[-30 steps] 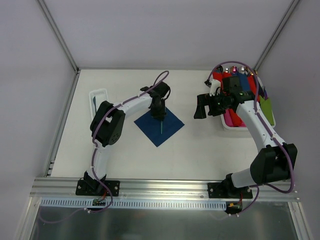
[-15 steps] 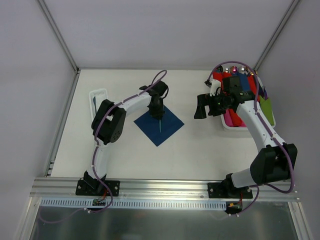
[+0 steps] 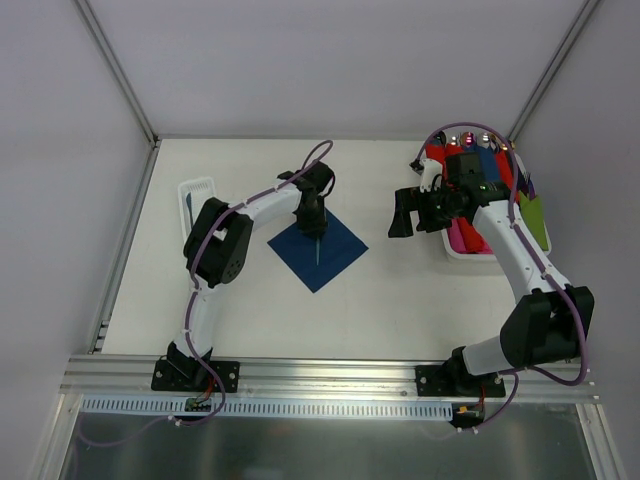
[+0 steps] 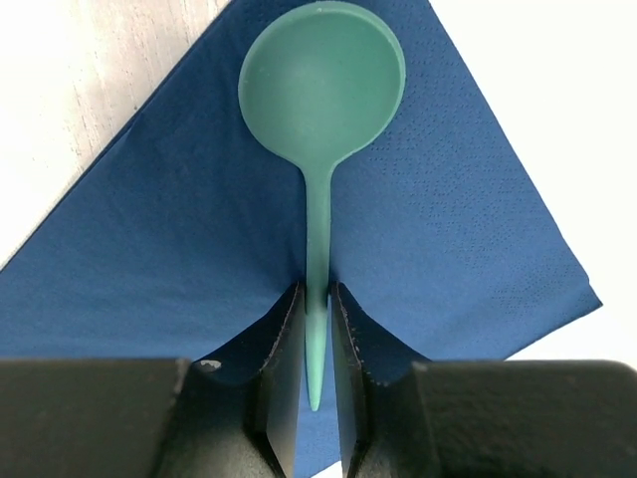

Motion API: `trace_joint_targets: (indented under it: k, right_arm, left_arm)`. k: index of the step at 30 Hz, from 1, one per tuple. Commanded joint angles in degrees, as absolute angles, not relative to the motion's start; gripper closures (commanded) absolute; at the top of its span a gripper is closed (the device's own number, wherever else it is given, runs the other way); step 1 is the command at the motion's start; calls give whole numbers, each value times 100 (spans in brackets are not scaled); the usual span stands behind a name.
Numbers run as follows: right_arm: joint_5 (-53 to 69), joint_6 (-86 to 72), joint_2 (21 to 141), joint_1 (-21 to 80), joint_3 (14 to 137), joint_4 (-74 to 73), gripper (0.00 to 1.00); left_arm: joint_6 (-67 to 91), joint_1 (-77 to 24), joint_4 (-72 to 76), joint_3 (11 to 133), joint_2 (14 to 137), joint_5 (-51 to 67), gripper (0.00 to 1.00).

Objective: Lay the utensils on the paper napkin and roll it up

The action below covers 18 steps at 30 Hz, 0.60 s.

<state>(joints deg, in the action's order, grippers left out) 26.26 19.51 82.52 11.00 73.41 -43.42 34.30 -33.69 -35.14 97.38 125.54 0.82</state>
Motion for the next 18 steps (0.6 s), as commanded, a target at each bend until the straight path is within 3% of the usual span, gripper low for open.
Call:
trace_joint_targets:
  k: [1, 4, 6, 11, 18]
  right_arm:
    - [2769, 1881, 8279, 1055, 7550, -4377, 1]
    - [2769, 1881, 8279, 1046, 7541, -4377, 1]
    - [2777, 1881, 8271, 1046, 7541, -4377, 1]
    - [2821, 1890, 8288, 1046, 7576, -4386, 1]
    - [2909, 1951, 8332, 1046, 7655, -4465, 1]
  left_arm:
    - [3270, -3384, -3595, 9809, 12604, -18, 83]
    - [3226, -3375, -3595, 9756, 12490, -44, 77]
    - [3208, -3392, -3595, 9756, 12358, -53, 64]
    - [3007, -3366, -3647, 10115, 11585, 113, 48]
    - [2900, -2464, -4052, 10240, 10522, 474, 47]
